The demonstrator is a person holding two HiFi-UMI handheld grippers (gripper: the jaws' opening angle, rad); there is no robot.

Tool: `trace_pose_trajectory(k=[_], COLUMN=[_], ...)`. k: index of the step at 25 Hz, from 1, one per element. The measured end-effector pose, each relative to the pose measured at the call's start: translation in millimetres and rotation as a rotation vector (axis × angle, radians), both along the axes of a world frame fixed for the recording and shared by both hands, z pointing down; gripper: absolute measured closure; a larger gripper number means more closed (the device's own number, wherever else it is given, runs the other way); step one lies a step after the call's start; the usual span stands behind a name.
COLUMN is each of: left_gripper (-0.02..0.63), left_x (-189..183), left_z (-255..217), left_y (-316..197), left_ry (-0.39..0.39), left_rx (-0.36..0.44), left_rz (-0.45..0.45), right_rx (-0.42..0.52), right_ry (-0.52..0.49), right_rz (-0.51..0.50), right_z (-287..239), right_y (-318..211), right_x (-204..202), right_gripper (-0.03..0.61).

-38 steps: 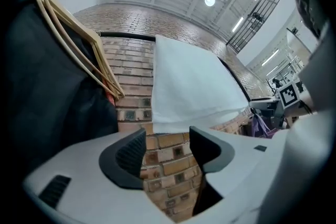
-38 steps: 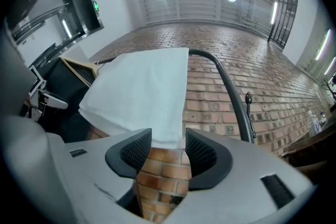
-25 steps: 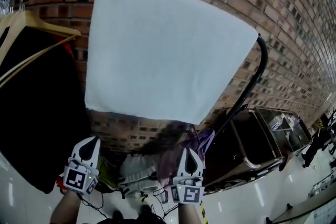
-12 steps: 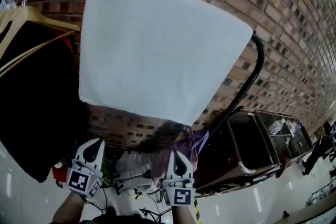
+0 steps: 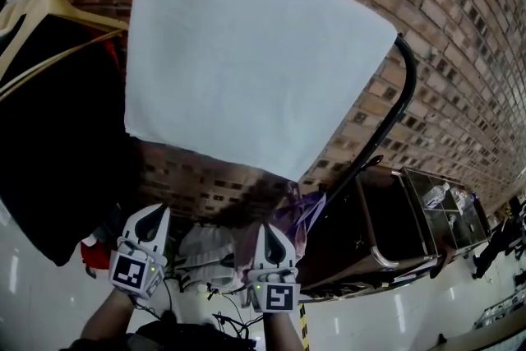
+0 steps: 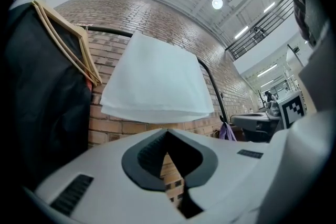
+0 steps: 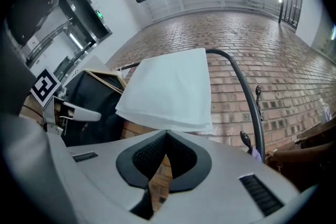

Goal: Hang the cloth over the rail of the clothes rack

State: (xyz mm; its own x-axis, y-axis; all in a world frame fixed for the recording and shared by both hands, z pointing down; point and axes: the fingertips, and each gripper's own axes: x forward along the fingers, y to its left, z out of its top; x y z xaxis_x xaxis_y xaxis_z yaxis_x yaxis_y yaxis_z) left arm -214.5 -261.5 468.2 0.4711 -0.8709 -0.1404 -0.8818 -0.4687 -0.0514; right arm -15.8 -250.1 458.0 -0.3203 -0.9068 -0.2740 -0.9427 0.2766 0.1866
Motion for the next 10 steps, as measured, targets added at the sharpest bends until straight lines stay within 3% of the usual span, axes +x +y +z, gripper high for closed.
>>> trace_pose_trajectory(k=[4, 10], left_gripper=[0.604, 0.604], left_x=[2.1, 1.4], left_z=[9.4, 11.9], left_y=[-0.6, -2.8], left_ry=[-0.026, -0.007], left_rx=[-0.037, -0.048], left_rz=[0.003, 0.007], right_rx=[-0.013, -0.021], right_ry=[0.015, 0.032], right_rz=[-0.017, -0.009], right_z=[6.2, 7.4], right_y=[-0.5, -2.6], right_x=[-6.8, -5.2], right_gripper=[0.569, 0.569])
